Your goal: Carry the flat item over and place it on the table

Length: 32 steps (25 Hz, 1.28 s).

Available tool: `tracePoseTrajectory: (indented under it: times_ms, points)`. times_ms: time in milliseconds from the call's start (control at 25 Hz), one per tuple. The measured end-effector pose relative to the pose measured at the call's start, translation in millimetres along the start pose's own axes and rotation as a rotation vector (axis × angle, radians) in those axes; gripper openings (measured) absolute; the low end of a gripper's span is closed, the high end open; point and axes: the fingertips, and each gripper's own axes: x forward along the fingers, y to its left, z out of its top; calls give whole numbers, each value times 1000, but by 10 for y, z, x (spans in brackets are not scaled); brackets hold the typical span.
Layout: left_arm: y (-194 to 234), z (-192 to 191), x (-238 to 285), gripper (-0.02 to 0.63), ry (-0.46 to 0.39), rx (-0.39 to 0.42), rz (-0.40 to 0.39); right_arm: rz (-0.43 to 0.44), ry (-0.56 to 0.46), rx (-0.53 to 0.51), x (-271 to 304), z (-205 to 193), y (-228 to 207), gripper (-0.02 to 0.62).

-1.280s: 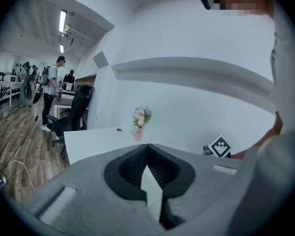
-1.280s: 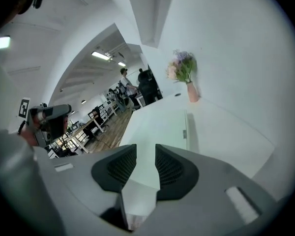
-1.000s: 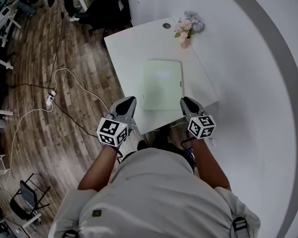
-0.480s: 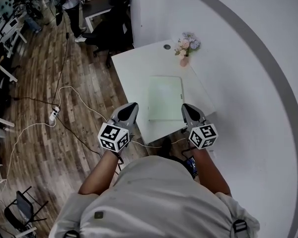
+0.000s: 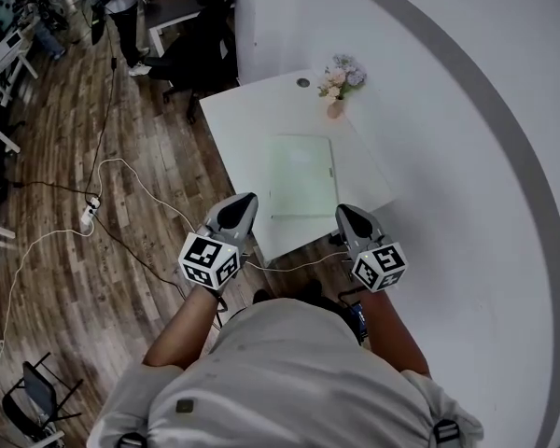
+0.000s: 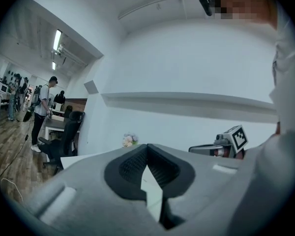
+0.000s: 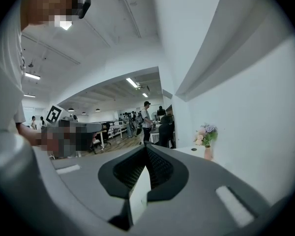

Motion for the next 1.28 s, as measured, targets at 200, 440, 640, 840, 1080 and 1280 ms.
tracePoseTrajectory:
  times_ms: [200,440,640,840,1080,1280]
  points:
    - [-201,-10,-47,0,-4,17,18,15,-25,-19,-223,32,-31,9]
    - [-631,22,-92,0,-7,39,60,54,-39,-42,-700,74,-61,9]
    - [-1107,-82,-131,0,-7,47,98,85,-37,-46,-1219,16,-167,9]
    - [-1602,-151,-205,0,-12,38,130,117,-27,-51,-1726,-42,-247,9]
    - [-2131,-280,-446,0,-15,66,175,145,-36,-56,-2211,-158,-254,9]
    - [-2434,-397,-658,0,-11,82,219,165,-40,-48,-2505,-261,-212,9]
